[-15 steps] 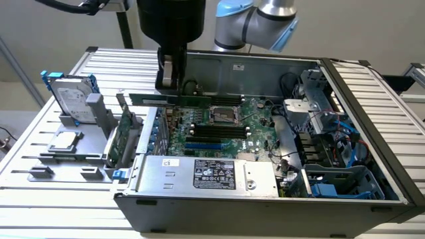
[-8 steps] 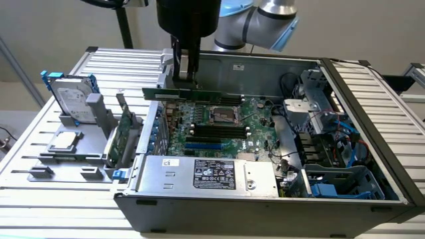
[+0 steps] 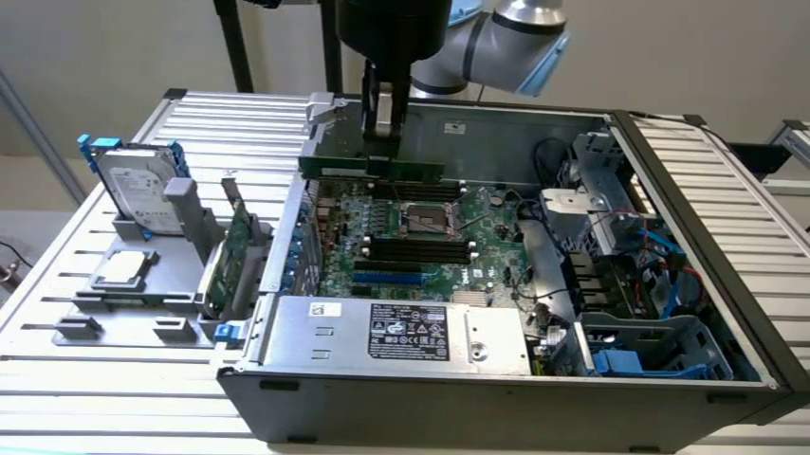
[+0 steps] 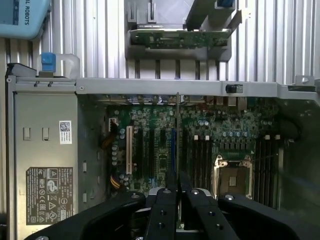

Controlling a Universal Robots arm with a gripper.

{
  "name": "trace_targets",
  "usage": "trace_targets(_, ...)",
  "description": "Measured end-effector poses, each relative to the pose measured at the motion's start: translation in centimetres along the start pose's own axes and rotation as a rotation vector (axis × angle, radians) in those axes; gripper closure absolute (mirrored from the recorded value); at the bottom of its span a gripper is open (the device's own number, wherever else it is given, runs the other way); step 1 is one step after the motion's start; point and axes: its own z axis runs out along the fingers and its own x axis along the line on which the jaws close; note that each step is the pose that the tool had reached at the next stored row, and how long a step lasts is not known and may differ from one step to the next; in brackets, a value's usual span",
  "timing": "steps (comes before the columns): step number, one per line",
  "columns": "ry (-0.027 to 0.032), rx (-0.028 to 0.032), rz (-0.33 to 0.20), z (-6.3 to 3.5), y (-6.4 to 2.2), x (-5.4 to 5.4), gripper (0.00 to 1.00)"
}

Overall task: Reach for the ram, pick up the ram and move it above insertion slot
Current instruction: 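Pick up the ram and move it above insertion slot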

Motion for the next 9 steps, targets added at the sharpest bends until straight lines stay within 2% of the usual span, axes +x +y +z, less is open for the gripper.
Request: trace_targets(9, 0.0004, 0.0000, 0.000, 0.03, -2.64, -1.8, 0.87)
